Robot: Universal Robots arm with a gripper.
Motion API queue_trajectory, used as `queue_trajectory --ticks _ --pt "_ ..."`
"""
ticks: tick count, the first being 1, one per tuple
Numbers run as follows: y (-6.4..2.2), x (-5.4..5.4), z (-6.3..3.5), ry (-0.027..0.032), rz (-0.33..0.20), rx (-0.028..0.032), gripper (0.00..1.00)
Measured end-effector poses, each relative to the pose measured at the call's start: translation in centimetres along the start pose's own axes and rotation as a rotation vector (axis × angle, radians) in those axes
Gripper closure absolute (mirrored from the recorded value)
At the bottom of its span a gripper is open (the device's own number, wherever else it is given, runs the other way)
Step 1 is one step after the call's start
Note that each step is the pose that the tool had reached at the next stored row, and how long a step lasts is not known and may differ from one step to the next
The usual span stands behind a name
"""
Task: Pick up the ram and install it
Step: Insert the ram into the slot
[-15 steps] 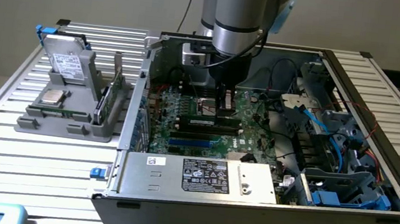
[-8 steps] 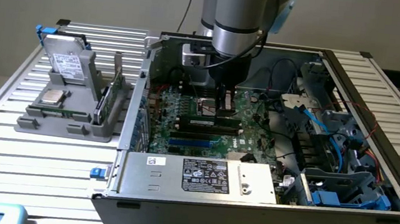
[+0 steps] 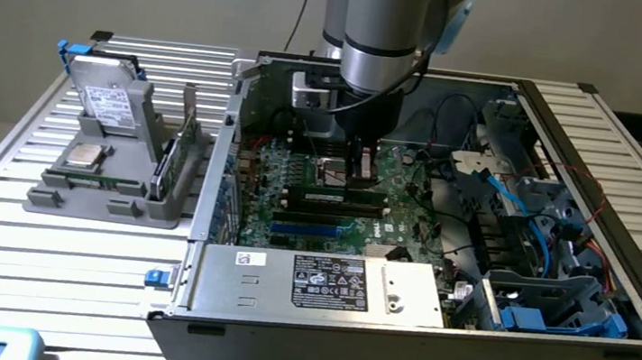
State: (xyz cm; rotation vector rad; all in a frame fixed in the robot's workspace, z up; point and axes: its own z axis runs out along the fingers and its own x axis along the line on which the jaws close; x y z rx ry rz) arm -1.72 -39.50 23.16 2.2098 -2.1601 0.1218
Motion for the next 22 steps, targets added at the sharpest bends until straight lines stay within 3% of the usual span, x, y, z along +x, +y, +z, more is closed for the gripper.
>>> queue_trajectory --ticks 2,5,22 --pt "0.00 0.03 0.01 -0.0040 0.000 0.0002 0.86" --pt "0.00 0.18 0.02 -0.0054 0.000 0.0002 0.86" --pt "0.00 0.27 0.09 -0.0055 -0.001 0.0023 0.86"
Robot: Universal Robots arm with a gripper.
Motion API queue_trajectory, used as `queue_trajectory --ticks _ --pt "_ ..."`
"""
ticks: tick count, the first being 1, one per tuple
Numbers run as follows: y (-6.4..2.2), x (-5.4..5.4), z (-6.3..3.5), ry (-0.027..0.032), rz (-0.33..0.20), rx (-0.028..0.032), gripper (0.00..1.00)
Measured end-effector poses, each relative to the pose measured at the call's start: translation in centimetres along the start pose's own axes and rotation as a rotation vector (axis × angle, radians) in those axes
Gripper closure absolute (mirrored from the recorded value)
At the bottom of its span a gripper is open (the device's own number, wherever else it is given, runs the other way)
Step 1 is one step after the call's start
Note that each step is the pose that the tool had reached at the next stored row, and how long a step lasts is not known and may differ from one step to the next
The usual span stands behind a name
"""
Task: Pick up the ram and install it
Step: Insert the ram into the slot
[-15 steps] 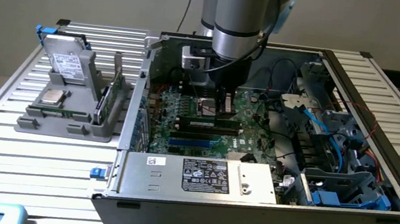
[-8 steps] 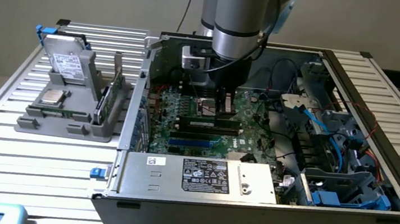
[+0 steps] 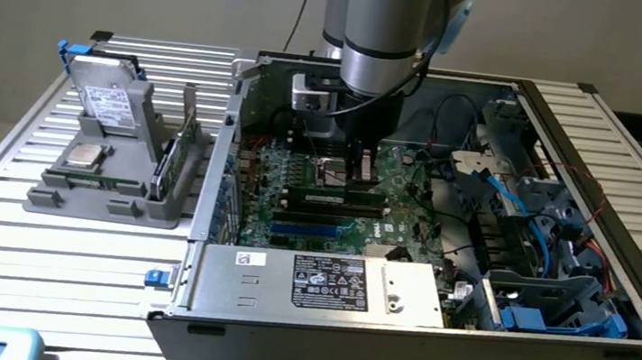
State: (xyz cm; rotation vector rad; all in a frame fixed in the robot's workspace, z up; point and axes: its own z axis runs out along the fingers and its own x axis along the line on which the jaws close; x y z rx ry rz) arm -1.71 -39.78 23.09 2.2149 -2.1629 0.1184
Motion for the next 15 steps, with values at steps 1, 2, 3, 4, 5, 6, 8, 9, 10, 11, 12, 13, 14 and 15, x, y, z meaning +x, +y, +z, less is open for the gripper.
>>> queue_trajectory --ticks 1,2,3,4,5,6,8,9,10,11,12,13,14,15 --pt "0.00 0.00 0.01 0.0000 0.000 0.0008 0.86" --pt "0.00 0.00 0.03 0.0000 0.000 0.0016 0.86" --pt "0.02 0.00 0.05 0.0000 0.000 0.0024 0.86" --pt "0.04 -0.01 0.07 0.0000 0.000 0.0031 0.86" --pt "0.07 -0.01 0.08 0.0001 0.000 0.0035 0.86" --pt "0.09 -0.01 0.10 0.0002 -0.001 0.0038 0.86" --pt "0.11 -0.02 0.13 0.0001 -0.001 0.0044 0.86" --pt "0.11 -0.02 0.14 0.0001 -0.001 0.0045 0.86" --pt "0.11 -0.02 0.14 0.0002 -0.001 0.0045 0.86" --pt "0.11 -0.02 0.16 0.0001 -0.001 0.0046 0.86" --pt "0.11 -0.02 0.18 0.0000 0.000 0.0047 0.86" --pt "0.11 -0.03 0.20 -0.0002 0.000 0.0048 0.86" --pt "0.12 -0.03 0.22 0.0000 0.000 0.0047 0.86" --pt "0.12 -0.03 0.23 0.0001 0.000 0.0046 0.86"
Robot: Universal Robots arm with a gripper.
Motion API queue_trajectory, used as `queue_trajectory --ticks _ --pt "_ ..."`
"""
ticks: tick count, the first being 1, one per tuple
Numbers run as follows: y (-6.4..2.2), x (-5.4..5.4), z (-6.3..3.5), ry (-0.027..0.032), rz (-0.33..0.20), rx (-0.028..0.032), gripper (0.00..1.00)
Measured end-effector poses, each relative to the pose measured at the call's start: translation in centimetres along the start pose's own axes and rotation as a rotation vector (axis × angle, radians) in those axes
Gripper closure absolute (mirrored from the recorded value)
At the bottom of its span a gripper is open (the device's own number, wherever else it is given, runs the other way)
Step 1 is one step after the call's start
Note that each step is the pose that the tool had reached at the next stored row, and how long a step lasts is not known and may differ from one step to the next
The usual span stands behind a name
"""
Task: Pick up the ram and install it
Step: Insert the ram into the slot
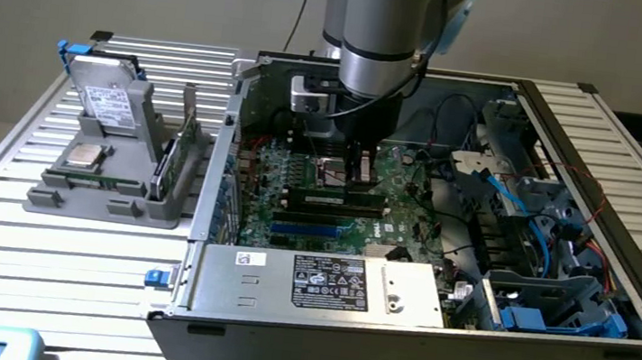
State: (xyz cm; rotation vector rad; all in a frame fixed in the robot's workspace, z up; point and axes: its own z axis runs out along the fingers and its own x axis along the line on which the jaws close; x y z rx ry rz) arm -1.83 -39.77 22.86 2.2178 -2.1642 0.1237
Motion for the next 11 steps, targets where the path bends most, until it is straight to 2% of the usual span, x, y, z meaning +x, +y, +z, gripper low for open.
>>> queue_trajectory --ticks 11 --pt "0.09 -0.11 0.22 0.0001 -0.002 0.0001 0.86"
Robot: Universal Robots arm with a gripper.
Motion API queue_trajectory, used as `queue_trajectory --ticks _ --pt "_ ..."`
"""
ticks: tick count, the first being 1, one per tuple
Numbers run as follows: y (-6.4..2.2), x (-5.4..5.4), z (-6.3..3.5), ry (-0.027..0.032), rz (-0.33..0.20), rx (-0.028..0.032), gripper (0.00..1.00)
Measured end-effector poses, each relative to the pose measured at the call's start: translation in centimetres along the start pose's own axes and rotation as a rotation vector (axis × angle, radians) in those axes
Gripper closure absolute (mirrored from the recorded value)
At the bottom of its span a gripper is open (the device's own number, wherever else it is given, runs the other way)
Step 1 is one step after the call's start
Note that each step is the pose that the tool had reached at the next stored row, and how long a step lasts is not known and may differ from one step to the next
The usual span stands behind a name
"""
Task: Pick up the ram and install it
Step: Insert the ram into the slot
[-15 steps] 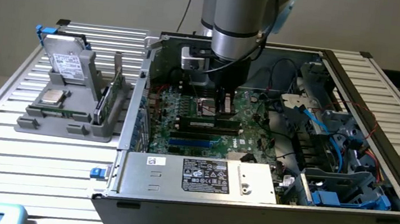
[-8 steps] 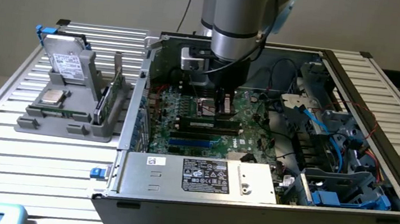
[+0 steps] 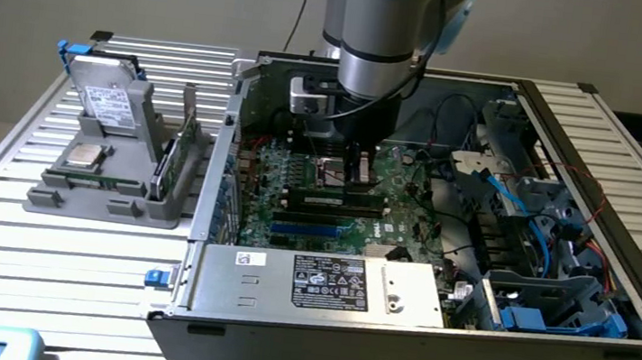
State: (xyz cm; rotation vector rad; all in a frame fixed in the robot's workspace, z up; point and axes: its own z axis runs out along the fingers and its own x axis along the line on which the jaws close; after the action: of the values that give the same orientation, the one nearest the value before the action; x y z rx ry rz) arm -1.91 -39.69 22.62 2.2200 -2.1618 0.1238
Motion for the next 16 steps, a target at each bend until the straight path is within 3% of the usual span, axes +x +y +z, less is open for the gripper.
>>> queue_trajectory --ticks 11,13,14,16 --pt "0.01 -0.04 0.25 -0.0004 -0.004 0.0005 0.86" --pt "0.01 -0.04 0.25 -0.0004 -0.005 0.0007 0.85" --pt "0.00 -0.04 0.23 -0.0004 -0.005 0.0007 0.78" --pt "-0.09 -0.02 -0.02 -0.0004 -0.006 0.0009 0.78"
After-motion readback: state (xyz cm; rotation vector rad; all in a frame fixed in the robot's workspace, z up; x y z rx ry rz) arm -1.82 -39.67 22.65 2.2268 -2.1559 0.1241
